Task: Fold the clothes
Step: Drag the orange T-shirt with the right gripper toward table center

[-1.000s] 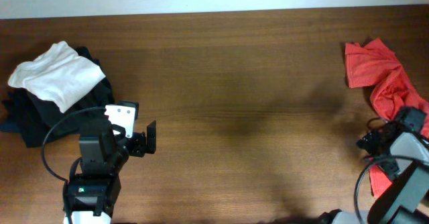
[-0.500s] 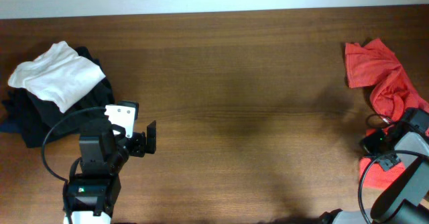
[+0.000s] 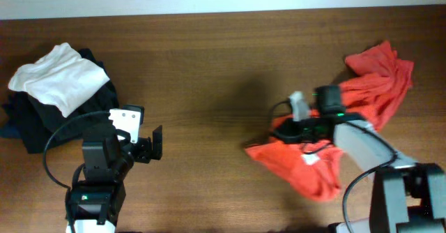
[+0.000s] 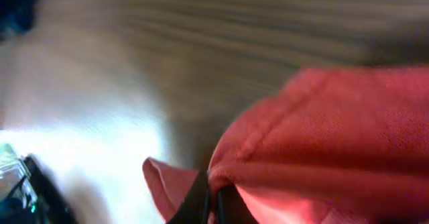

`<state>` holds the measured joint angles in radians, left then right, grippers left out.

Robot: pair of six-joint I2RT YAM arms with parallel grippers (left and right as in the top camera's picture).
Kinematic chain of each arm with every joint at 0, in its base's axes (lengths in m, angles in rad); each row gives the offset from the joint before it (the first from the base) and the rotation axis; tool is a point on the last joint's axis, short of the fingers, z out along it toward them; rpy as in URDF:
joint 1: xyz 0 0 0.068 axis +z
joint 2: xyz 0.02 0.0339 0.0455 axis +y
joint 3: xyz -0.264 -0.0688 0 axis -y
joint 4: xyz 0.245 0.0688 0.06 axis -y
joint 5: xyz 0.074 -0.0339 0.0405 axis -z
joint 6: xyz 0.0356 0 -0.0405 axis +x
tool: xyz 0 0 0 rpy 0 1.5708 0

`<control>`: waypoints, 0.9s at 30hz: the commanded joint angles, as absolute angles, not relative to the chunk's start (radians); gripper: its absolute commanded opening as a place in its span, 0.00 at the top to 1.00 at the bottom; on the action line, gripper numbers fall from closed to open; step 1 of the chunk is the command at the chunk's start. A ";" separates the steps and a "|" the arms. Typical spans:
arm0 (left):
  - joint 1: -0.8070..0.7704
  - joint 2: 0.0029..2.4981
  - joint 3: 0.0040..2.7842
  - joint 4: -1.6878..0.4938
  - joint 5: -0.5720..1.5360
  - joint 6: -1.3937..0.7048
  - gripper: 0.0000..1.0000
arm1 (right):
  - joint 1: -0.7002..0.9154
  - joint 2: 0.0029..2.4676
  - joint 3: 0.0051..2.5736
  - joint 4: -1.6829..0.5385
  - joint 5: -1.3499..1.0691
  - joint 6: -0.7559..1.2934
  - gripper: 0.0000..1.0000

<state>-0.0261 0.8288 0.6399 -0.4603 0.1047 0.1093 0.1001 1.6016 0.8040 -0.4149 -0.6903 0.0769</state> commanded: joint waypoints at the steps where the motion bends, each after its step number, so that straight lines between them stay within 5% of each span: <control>1: -0.030 0.831 0.659 -0.446 0.119 0.118 0.01 | 0.247 1.575 0.871 -0.324 -0.736 0.167 0.94; 2: -0.030 0.833 0.659 -0.440 0.119 0.118 0.01 | 0.269 1.575 0.894 -0.325 -0.709 0.167 0.89; 6: -0.030 0.852 0.659 -0.400 0.142 0.118 0.01 | 0.298 1.575 1.020 -0.466 -0.593 0.166 0.22; 8: -0.030 0.860 0.659 -0.398 0.206 0.118 0.01 | 0.286 1.571 1.065 -0.564 -0.522 0.166 0.00; 14: -0.030 0.894 0.659 -0.350 0.438 0.117 0.01 | 0.218 1.553 1.151 -0.846 -0.218 0.167 0.01; 27: -0.225 1.339 0.659 -0.223 0.588 -0.062 0.01 | 0.090 1.554 1.150 -1.002 -0.277 0.165 0.02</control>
<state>-0.1547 1.2369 0.6456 -0.2649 0.5438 0.0063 0.0921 1.5738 1.1316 -0.9962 -0.2844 0.1608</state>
